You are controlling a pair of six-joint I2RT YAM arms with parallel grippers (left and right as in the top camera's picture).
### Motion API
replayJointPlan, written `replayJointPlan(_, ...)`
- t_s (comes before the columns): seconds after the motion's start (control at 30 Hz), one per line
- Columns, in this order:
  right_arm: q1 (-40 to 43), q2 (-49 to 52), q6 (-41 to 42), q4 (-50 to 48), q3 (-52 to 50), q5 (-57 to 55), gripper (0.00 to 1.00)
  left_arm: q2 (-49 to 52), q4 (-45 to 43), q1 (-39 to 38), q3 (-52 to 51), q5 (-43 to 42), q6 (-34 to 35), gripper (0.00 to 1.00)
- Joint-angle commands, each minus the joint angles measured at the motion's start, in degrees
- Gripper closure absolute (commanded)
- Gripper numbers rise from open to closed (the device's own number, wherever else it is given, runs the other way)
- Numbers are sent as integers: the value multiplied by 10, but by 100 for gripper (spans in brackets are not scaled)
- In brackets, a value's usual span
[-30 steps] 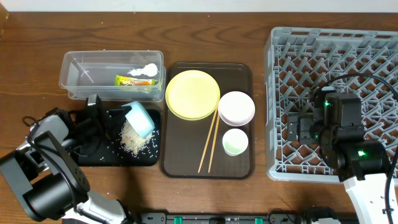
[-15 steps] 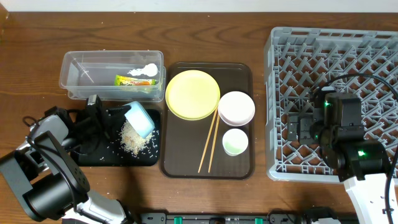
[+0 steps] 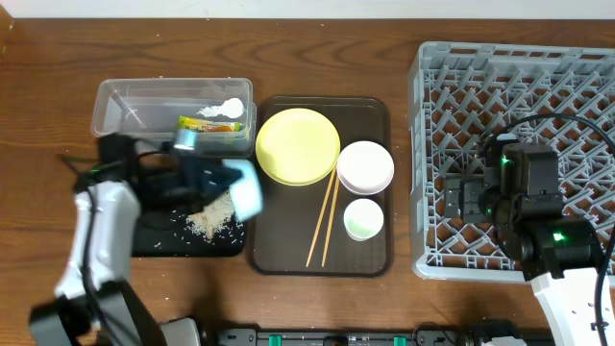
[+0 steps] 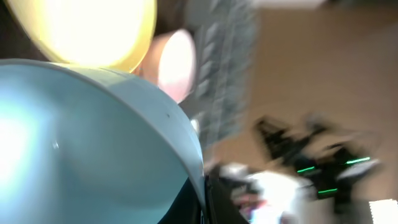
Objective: Sort waste into correct bins and load items into the dishwasher rack
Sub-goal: 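Set the empty blue bowl back on the brown tray with the left gripper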
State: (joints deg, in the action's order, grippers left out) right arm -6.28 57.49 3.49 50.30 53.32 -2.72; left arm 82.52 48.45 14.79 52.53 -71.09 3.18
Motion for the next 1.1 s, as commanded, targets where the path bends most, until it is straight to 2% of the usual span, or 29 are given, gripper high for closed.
replayJointPlan(0.0,3,-2,7,1,10,2,1,-35,-2,-87,10,178,6,94)
replayJointPlan(0.23,3,-2,7,1,10,2,1,-33,-33,-284,9,398,21,94)
replayJointPlan(0.47,3,-2,7,1,10,2,1,9,-100,-395,9,425,26,94)
replayJointPlan(0.7,3,-2,7,1,10,2,1,62,-139,-439,9,451,62,93)
replayJointPlan(0.77,3,-2,7,1,10,2,1,66,-141,-440,10,451,62,83)
replayJointPlan(0.8,3,-2,7,1,10,2,1,66,-141,-440,10,451,62,68)
replayJointPlan(0.87,3,-2,7,1,10,2,1,62,-141,-440,11,452,61,53)
replayJointPlan(0.93,3,-2,7,1,10,2,1,55,-141,-440,16,452,61,48)
replayJointPlan(1.07,3,-2,7,2,10,2,1,32,-140,-440,37,452,61,44)
